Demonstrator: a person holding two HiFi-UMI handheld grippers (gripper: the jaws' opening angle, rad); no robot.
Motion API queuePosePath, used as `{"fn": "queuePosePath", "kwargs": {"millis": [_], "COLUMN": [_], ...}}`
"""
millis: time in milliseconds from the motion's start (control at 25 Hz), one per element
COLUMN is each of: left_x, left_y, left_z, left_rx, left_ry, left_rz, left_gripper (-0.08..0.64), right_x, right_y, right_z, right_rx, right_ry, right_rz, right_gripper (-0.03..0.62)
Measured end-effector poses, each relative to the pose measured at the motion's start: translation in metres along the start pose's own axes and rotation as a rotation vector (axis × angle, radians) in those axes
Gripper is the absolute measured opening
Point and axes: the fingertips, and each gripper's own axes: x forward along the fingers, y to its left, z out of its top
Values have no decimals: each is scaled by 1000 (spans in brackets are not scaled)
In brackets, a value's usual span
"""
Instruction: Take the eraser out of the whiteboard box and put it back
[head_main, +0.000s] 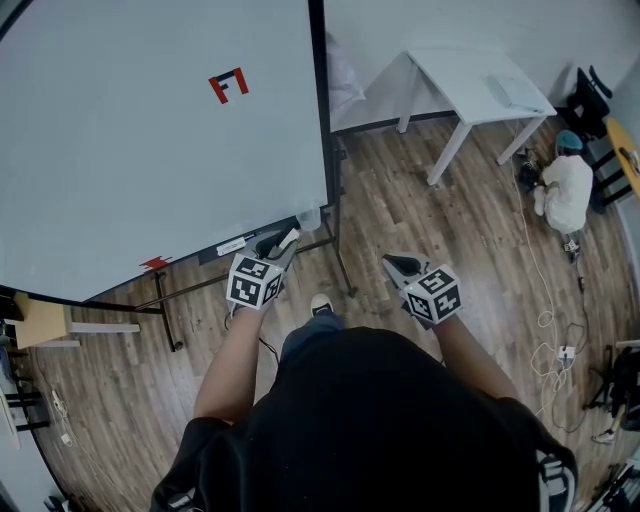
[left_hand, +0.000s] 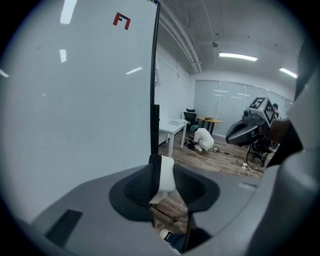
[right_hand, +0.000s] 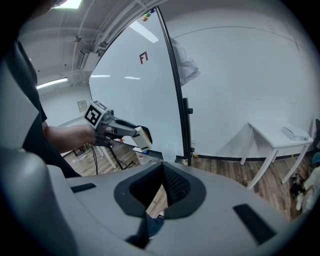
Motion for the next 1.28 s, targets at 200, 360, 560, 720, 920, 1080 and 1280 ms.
{"fn": "queuePosePath", "kwargs": {"millis": [200,360,560,720,920,1080,1280], "left_x": [14,23,36,46,58,64,77], "left_y": [7,12,21,28,33,33,41], "left_z": [5,9,18,25,28,33,32], "left_rx": [6,8,10,12,14,17,19], "left_ry": [5,8,1,-6,-2,-3,7], "left_rz": [-20,-36,-54,-69,-87,-102,-110], "left_gripper": [140,140,140,140,140,140,140], "right_x": [12,18,27,34,41,45,53], "right_y": [-7,-11,-17,-22,-25,-29,-36], "right_z": [6,8,9,11,16,16,16], "right_rx": [6,15,26,32,36,43,51], "right_ry": [-2,0,12,18,18,21,28], "right_rz": [-3,-5,-8,-13,-14,-15,-20], "right_gripper": [-5,-5,-5,-5,-5,-5,-5]}}
